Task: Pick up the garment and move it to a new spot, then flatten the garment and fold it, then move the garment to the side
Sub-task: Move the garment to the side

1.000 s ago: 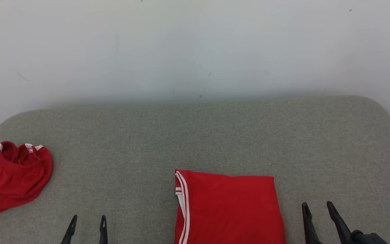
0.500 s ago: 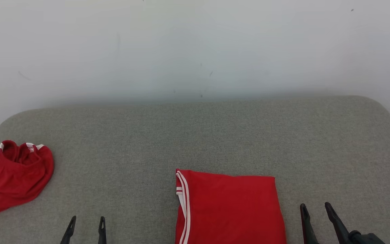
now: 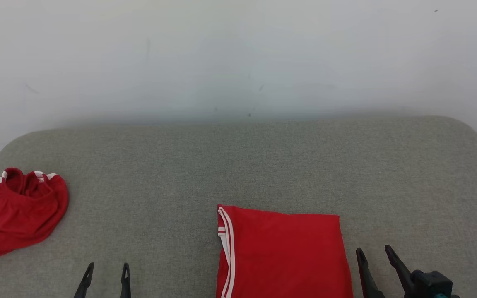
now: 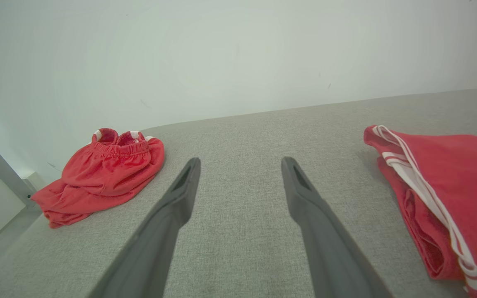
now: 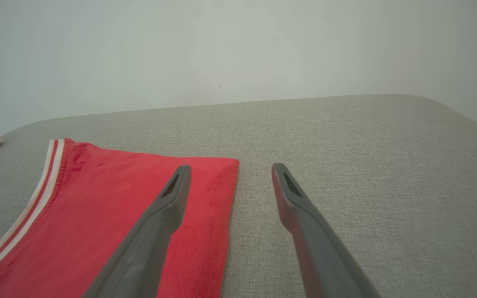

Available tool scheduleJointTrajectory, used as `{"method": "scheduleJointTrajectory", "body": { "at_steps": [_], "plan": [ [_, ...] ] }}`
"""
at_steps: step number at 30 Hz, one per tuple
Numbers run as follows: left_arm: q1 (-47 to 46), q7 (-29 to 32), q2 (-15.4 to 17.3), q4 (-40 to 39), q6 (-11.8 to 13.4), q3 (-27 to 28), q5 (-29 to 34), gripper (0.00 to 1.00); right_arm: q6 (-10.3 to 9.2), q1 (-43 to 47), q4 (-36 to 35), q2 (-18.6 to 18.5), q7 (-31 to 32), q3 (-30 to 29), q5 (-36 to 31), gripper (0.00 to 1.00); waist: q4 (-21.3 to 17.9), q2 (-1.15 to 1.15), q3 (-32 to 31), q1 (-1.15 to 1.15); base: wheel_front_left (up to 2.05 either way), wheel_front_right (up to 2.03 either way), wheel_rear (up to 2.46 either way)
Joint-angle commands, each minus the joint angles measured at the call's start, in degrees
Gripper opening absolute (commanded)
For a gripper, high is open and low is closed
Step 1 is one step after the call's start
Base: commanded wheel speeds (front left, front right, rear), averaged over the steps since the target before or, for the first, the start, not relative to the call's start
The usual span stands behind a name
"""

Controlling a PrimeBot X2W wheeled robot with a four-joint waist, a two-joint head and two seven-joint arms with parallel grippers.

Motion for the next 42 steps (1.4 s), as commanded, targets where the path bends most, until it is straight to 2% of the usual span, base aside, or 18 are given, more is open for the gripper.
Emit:
{"method": "scheduleJointTrajectory", "body": {
  "at_steps": [1,13,19,20,21,22,23,32,42],
  "plan": [
    [-0.42,-0.18,0.08,0.03,-0.1,0.0,-0.56,1.0,-0.12,-1.0,0.92,-0.24,0.2,0.33,0.73,1.0,0.33,0.0,0.2,-0.01,0.0,0.0,0.0],
    [-1.35,-0.18,-0.23,0.27,-0.24,-0.68,-0.62,1.0,-0.12,-11.78,19.78,-1.82,2.7,4.86,3.14,1.0,2.96,0.0,2.31,-0.01,0.0,0.0,0.0],
    [-2.01,-0.18,-0.23,0.39,-0.21,-0.83,-0.65,1.0,-0.12,-15.21,28.34,-1.23,3.25,7.99,5.49,1.0,3.65,0.0,3.25,-0.01,0.0,0.0,0.0],
    [-2.12,-0.18,-0.25,0.4,-0.19,-0.87,-0.66,1.0,-0.12,-15.64,29.43,-1.19,3.27,8.73,6.09,0.78,3.72,0.0,3.36,-0.01,0.0,0.0,0.0],
    [-2.23,-0.18,-0.3,0.45,-0.17,-0.9,-0.72,1.0,-0.12,-15.95,30.49,-1.08,3.45,9.65,6.7,0.69,3.78,0.0,3.49,-0.01,0.0,0.0,0.0],
    [-2.23,-0.18,-0.39,0.43,-0.03,-0.96,-0.72,1.0,-0.12,-16.18,31.32,-0.95,3.52,10.49,7.3,0.16,3.8,0.0,3.59,-0.01,0.0,0.0,0.0],
    [-2.2,-0.18,-0.47,0.4,0.04,-1.01,-0.74,1.0,-0.12,-16.5,32.09,-0.93,3.61,11.16,8.09,0.0,3.78,0.0,3.68,-0.01,0.0,0.0,0.0],
    [-3.76,-0.18,-1.04,-0.45,0.39,-1.3,-1.17,1.0,-0.13,-25.75,34.15,-4.54,1.87,15.2,12.28,0.0,3.24,0.0,6.66,-0.01,0.0,0.0,0.0],
    [-9.12,-0.18,-1.51,-1.28,-0.56,-2.5,-1.02,1.0,-0.13,-40.9,36.25,-12.7,1.16,17.45,14.06,0.0,3.12,0.0,15.3,-0.01,0.0,0.0,0.0]
  ]
}}
